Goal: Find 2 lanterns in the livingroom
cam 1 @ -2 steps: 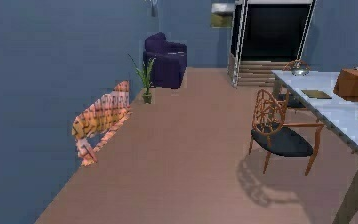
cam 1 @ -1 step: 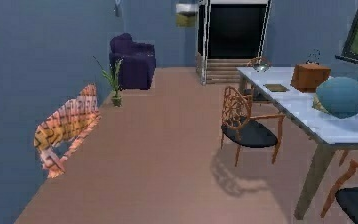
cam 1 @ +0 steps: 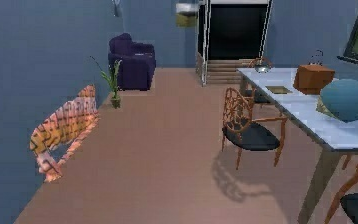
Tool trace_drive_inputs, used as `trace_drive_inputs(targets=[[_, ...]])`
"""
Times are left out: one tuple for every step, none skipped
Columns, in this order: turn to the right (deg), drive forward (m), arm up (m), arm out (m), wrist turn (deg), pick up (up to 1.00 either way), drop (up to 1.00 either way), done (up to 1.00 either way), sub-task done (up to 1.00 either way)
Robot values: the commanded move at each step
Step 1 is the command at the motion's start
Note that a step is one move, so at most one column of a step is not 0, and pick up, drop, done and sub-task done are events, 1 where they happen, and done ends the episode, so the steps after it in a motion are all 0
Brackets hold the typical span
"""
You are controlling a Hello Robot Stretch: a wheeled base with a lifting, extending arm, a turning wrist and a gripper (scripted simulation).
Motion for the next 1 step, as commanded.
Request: trace_drive_inputs(targets=[[0.0, 1.0, 0.0, 0.0, 0.0, 0.0, 0.0, 0.0, 0.0]])
